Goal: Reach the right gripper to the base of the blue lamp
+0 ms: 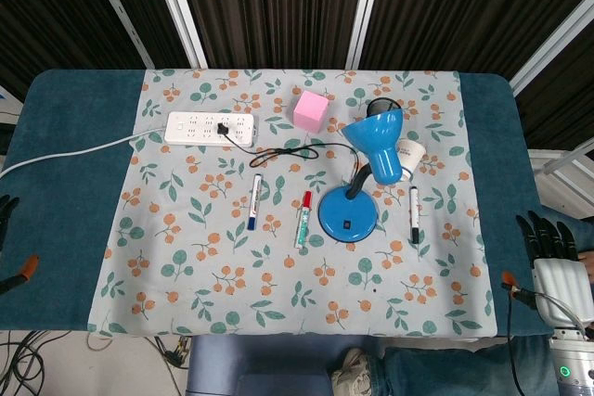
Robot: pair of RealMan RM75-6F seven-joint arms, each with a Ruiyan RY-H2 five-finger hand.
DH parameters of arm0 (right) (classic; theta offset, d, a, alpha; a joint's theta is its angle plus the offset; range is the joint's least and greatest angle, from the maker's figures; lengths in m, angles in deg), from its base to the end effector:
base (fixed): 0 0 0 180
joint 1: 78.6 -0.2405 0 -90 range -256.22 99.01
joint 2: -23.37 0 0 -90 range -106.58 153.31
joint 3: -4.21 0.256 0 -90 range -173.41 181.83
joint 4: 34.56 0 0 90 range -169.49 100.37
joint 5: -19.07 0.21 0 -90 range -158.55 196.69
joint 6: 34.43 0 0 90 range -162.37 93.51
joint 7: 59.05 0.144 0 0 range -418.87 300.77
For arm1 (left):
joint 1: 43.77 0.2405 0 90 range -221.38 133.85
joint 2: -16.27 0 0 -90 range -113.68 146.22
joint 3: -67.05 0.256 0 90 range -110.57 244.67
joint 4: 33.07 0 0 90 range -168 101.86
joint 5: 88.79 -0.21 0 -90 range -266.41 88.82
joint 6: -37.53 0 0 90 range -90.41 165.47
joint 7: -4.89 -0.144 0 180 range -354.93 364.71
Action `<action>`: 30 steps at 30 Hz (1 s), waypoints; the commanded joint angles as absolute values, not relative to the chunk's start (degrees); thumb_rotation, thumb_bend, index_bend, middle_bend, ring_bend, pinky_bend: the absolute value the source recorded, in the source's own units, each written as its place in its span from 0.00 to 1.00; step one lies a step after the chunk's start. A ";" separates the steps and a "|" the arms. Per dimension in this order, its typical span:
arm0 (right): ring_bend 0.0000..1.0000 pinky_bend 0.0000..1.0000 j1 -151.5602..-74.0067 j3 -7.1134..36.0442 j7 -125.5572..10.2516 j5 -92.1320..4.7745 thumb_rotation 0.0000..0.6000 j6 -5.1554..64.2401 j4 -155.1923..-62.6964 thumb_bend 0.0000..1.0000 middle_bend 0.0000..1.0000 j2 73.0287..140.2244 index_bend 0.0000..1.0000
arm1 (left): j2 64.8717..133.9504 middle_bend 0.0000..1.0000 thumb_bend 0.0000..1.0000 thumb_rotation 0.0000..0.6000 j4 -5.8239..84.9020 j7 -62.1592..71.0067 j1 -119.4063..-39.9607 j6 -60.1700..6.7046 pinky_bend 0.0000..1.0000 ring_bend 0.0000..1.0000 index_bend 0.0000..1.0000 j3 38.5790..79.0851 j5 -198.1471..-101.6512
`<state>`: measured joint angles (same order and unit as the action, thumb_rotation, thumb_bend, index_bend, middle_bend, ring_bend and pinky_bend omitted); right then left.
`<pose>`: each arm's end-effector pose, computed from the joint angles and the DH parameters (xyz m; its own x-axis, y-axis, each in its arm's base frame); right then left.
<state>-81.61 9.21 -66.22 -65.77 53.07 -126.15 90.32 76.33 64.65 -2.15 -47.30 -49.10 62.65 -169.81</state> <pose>-0.3126 -0.1783 0.1564 0.4727 0.0574 0.8793 -0.8811 0.0458 0.4707 -0.3091 0.1778 0.1845 0.4789 -0.0295 0.8774 0.8753 0.0928 -0.4746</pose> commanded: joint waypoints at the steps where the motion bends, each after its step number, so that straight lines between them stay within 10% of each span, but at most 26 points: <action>1: 0.07 0.01 -81.59 9.19 -66.29 -65.81 1.00 53.09 -126.20 0.31 0.06 90.32 0.00 | 76.32 0.05 0.28 1.00 64.59 -2.13 -47.35 -48.89 0.07 0.00 0.07 62.65 -169.67; 16: 0.08 0.01 -82.14 7.94 -64.12 -67.22 1.00 51.19 -127.37 0.32 0.06 89.13 0.00 | 76.28 0.05 0.28 1.00 64.57 -2.08 -47.50 -48.36 0.07 0.00 0.07 62.61 -169.19; 30: 0.68 0.39 -92.17 6.21 -62.34 -72.60 1.00 36.14 -129.31 0.41 0.54 90.29 0.00 | 76.15 0.05 0.28 1.00 64.56 -1.97 -47.68 -47.70 0.07 0.00 0.07 62.48 -168.45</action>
<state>-89.13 6.44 -62.47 -72.63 40.52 -128.13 89.52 76.14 64.57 -1.94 -47.66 -47.73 62.51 -168.49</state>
